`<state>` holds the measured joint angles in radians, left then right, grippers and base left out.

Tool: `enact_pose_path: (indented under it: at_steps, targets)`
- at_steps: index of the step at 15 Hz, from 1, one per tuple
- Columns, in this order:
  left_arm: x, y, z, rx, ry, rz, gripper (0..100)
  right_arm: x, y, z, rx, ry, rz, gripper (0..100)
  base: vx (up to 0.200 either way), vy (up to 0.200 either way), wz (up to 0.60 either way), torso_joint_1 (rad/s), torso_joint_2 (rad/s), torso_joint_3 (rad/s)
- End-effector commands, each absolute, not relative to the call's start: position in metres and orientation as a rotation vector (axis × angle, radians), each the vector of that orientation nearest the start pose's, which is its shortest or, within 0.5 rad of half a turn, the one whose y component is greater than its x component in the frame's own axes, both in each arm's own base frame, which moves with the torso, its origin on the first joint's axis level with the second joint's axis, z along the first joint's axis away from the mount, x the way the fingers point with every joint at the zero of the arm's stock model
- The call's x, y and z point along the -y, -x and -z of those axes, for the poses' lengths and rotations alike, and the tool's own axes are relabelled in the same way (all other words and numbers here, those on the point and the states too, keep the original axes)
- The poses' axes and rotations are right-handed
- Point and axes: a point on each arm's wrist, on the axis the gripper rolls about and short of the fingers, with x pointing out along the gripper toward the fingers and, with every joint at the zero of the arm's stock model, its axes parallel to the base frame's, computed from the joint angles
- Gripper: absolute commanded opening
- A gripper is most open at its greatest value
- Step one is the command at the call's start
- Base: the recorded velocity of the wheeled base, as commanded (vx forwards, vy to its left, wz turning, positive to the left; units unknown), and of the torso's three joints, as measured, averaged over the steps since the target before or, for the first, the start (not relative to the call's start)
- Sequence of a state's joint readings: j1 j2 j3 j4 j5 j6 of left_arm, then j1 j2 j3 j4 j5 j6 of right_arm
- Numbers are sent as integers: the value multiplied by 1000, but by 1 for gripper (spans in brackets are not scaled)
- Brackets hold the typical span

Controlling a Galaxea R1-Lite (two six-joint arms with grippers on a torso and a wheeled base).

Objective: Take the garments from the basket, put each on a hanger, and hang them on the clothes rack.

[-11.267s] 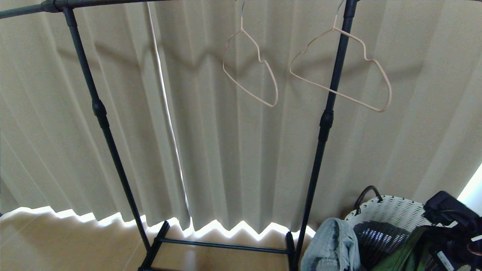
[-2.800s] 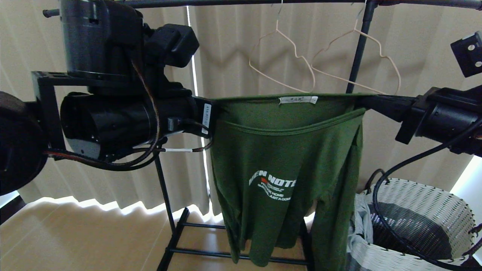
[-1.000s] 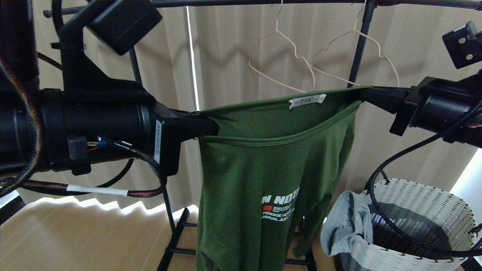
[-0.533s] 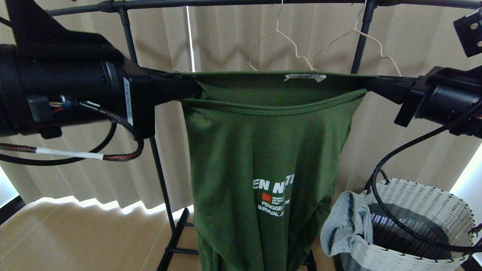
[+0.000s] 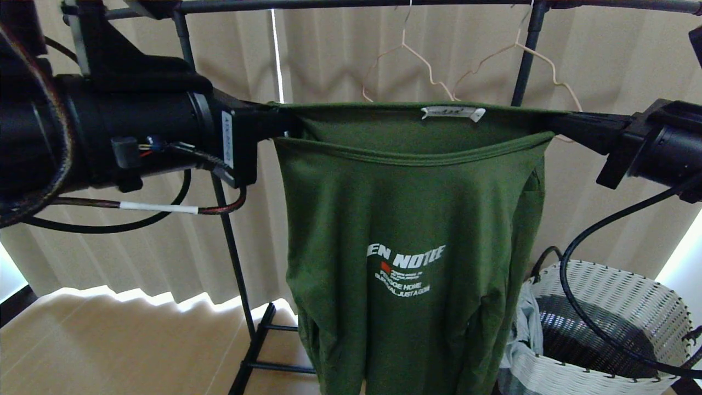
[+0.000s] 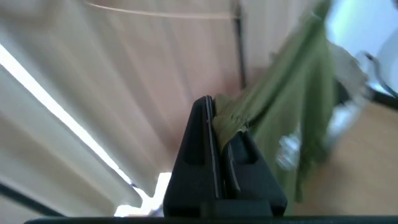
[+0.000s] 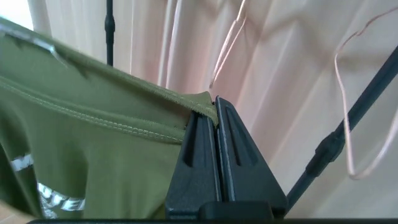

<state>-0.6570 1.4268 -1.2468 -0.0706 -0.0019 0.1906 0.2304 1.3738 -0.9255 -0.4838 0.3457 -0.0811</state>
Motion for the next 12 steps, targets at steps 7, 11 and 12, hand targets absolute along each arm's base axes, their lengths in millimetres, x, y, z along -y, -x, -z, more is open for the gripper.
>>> enact_pose_path:
  at_steps: [7, 11, 12]
  targets:
    - [161, -217, -307, -67, -229, 555, 0, -59, -219, -282, 36, 80, -574, 0, 0, 0, 0, 0, 0, 0]
    - [161, -217, -306, -70, -231, 556, 0, -59, -217, -282, 36, 80, -574, 0, 0, 0, 0, 0, 0, 0]
    - [162, -217, -306, -70, -230, 557, 0, -59, -217, -281, 34, 80, -573, 0, 0, 0, 0, 0, 0, 0]
